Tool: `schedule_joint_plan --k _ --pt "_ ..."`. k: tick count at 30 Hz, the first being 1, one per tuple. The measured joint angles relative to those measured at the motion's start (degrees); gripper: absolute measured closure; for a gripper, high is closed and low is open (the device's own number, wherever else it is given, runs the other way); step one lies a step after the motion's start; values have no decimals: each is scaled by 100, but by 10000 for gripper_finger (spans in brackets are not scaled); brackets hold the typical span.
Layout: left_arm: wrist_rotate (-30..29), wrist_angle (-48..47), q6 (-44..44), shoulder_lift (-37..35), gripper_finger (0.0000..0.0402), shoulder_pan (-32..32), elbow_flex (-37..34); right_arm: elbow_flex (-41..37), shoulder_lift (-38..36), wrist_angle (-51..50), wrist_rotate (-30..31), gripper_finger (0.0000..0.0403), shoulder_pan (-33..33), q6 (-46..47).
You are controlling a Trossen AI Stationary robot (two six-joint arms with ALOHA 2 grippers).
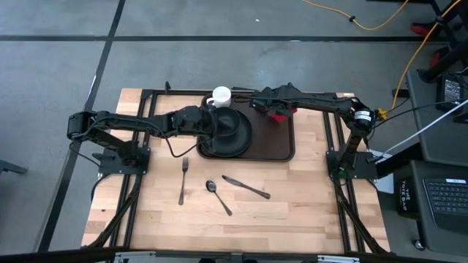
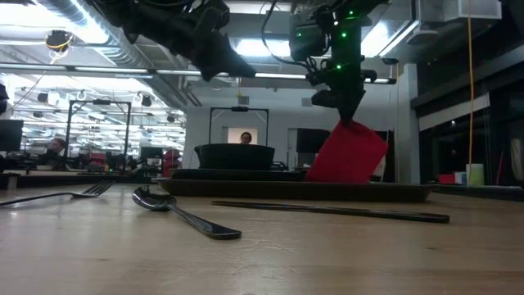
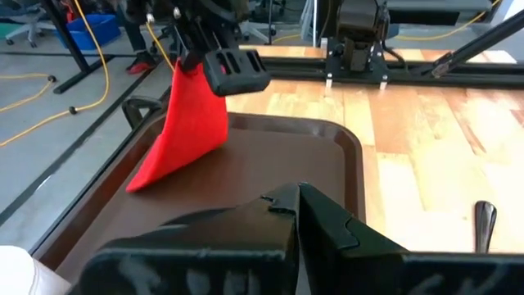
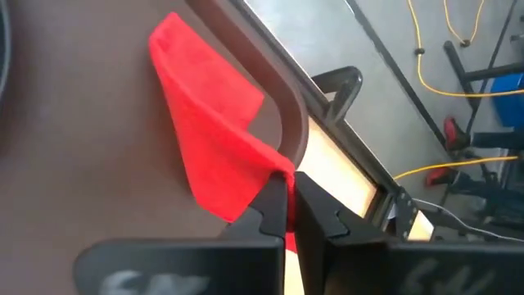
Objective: Set up tray
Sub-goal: Put the red table napkin on the brown serving tray to the right of the black plate
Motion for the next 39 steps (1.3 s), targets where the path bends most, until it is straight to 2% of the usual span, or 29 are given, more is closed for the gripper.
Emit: schedule_joint_plan --k 15,21,29,39 --pt "0 -52 -7 0 398 0 0 4 888 -54 -133 394 96 -448" --pt "0 -52 -4 0 398 0 0 4 920 -19 -653 392 126 -603" --pt "0 -109 -2 0 398 0 0 2 920 52 -1815 368 124 -1154" --pt "0 -109 -2 0 398 0 0 0 920 175 -2045 326 90 -1176"
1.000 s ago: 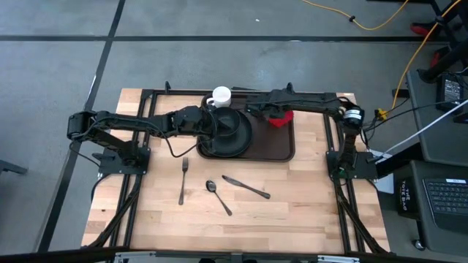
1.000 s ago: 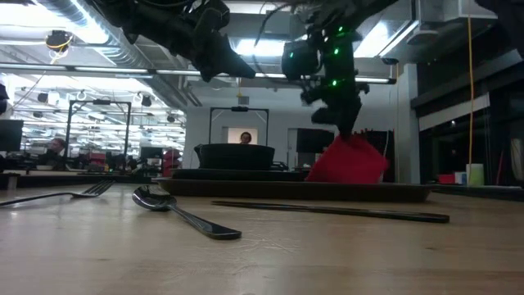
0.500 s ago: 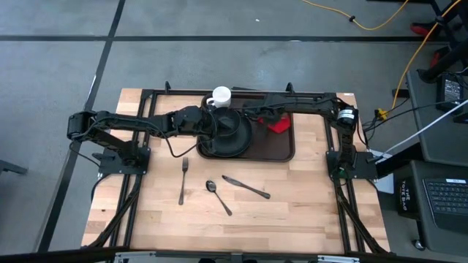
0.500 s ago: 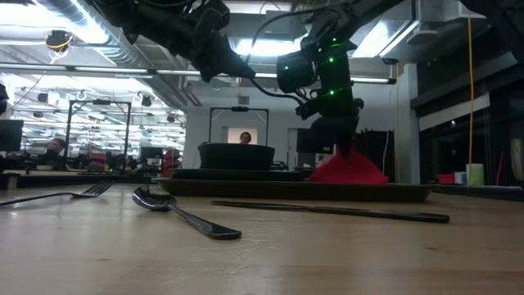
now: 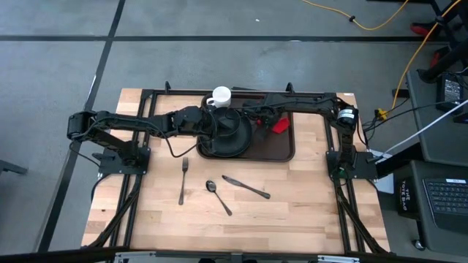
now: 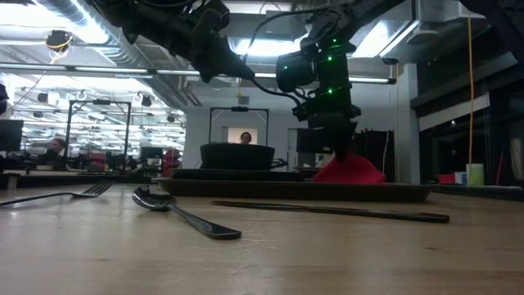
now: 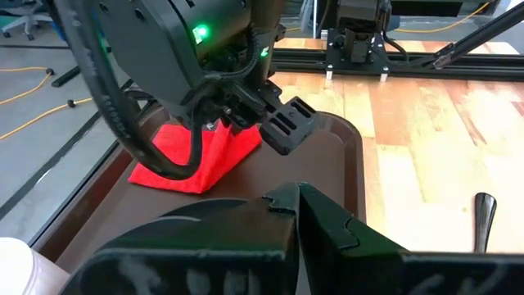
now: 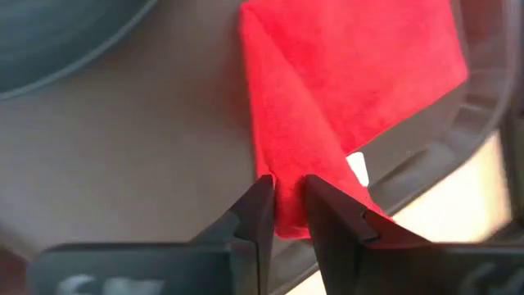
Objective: Set up tray
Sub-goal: Put the red table napkin on the brown serving tray to the right of the black plate
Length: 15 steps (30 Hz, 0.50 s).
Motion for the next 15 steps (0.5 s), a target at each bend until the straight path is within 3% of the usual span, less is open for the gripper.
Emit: schedule_joint_plan --k 11,15 --pt "0 -33 2 0 398 0 0 0 0 -21 -828 270 3 15" --pt "0 -39 1 0 398 0 0 0 0 -29 -1434 258 3 26"
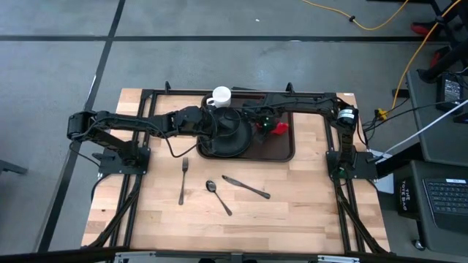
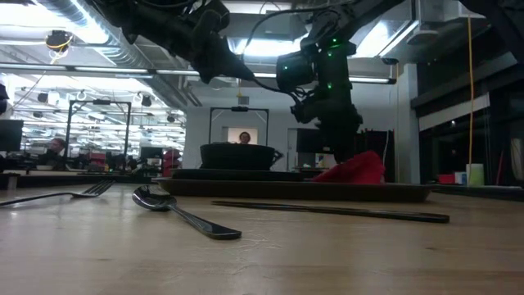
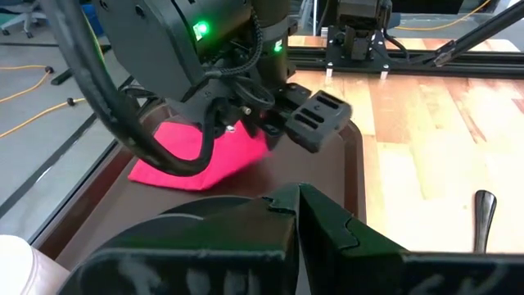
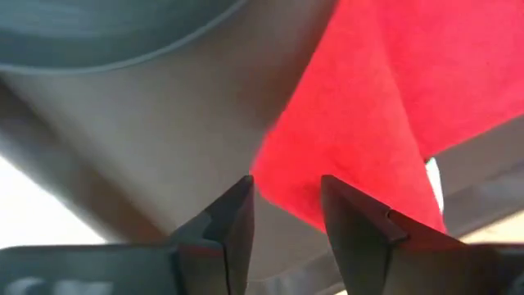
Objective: Set up tray
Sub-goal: Put the red table napkin on the brown serving tray to the right of the black plate, then put the black fork on the red table napkin
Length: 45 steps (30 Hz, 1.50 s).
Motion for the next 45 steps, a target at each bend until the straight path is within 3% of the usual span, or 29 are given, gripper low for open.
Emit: schedule_joint_plan --k 4,14,23,28,34,39,45 --pt "0 -44 0 0 398 0 0 0 0 1 -435 256 2 -2" --pt "0 -86 1 -20 398 0 0 -2 -2 -110 -440 258 4 -92" --pt "0 -616 47 -357 398 0 0 -4 -67 -89 405 261 229 -534" --pt "-7 -713 112 -404 398 0 0 -4 -484 -62 449 297 367 -396" --pt "-20 -696 393 -404 398 0 0 -16 -1252 150 1294 358 738 -159" --pt "-22 -680 393 -402 398 0 0 -880 -2059 1340 1423 397 1102 -305" --pt "-23 -678 353 -402 398 0 0 -2775 -3147 3305 1309 377 1386 -261"
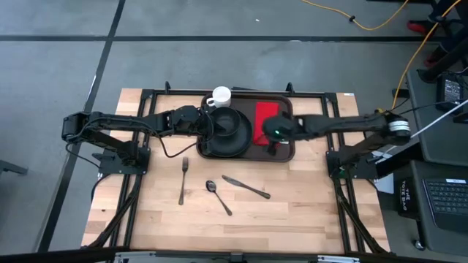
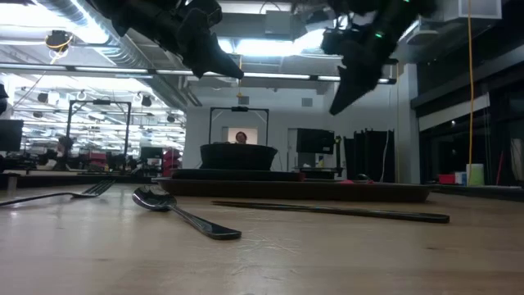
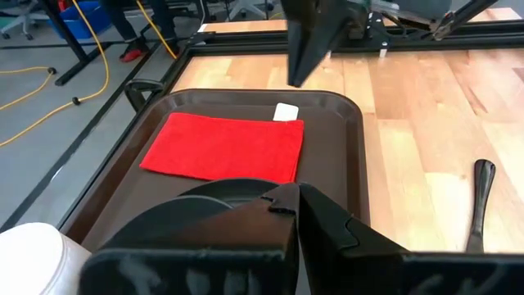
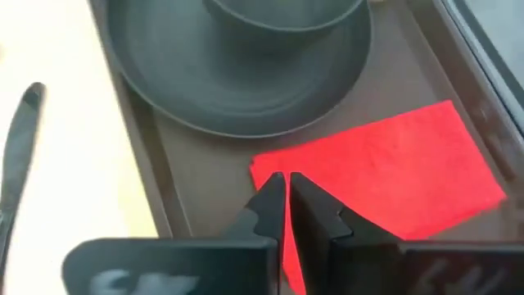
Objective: Set up tray
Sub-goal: Put the black fork on the red table napkin
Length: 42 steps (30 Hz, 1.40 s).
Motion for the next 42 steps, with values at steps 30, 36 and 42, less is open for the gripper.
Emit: schedule_joint_plan --k 30,36,42 --pt "-357 -3189 -1338 -910 398 -15 0 -3326 -796 5532 2 388 332 -1018" --pt "-597 -3383 -1357 -940 398 -13 0 -3325 -792 5440 1 395 332 -945" --pt "-610 -3284 -1354 -938 397 -15 0 -3325 -792 5445 2 383 330 -966"
